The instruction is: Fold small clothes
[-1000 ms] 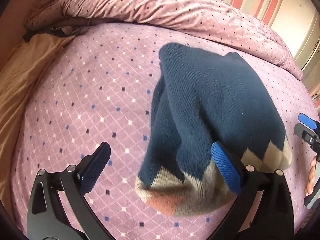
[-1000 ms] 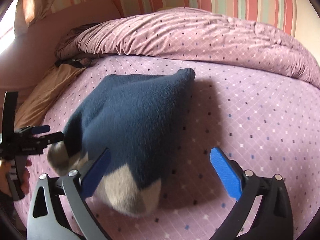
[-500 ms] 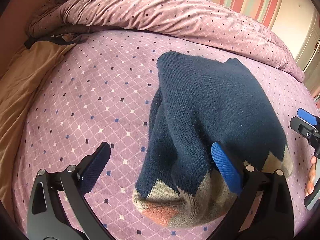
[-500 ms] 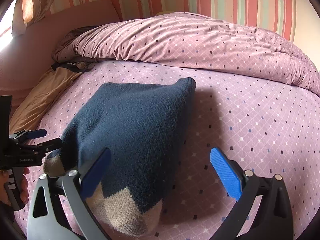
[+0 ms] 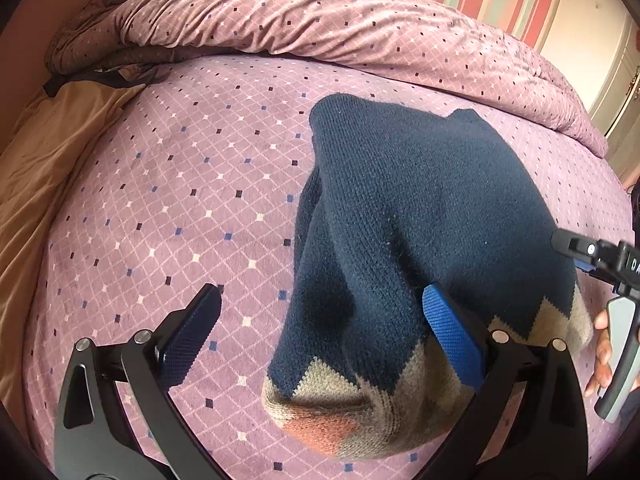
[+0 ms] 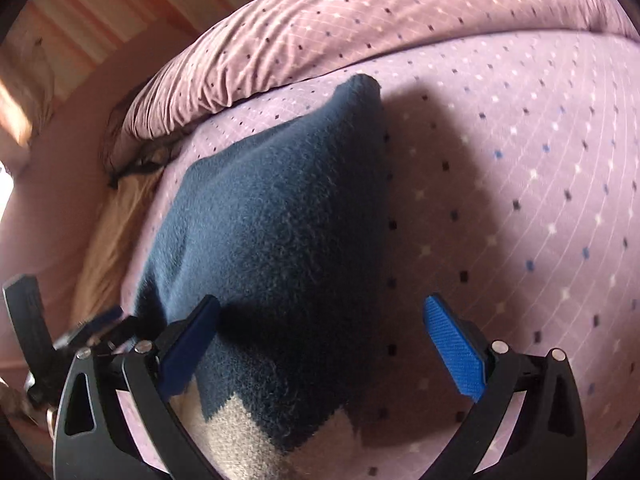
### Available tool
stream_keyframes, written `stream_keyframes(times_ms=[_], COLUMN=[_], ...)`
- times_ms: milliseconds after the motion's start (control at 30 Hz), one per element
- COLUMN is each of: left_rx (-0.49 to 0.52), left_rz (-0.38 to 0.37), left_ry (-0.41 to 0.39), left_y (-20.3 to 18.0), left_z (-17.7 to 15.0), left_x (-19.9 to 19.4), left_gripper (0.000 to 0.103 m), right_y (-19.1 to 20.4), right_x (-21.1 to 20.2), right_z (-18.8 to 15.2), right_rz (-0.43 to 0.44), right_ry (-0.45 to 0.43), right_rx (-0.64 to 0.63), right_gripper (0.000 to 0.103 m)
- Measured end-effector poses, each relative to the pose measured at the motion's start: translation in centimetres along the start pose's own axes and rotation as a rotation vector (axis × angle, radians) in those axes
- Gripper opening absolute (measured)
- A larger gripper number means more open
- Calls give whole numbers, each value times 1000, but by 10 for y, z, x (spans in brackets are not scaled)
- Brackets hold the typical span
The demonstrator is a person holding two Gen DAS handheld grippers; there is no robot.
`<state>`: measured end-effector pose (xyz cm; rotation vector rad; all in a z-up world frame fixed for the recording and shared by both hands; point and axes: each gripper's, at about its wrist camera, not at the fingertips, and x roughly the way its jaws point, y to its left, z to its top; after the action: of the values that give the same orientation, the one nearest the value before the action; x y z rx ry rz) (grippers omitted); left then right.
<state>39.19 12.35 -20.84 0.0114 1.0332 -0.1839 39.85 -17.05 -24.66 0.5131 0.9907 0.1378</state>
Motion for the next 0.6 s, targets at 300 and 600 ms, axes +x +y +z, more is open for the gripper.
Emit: stream_keyframes(times_ms=[300,600], left_rx=[-31,-35], left_rz=[-25,-31], left_ry=[6,6], left_y=[7,5], left_z=[0,3], left_x=[2,-2], left_gripper=[100,100], right_y=[-8,-29], right_x=[8,34], right_z=[2,-3], right_rz=[50,174], right_ry=[38,141], right_rx=[56,195], right_gripper=[101,101])
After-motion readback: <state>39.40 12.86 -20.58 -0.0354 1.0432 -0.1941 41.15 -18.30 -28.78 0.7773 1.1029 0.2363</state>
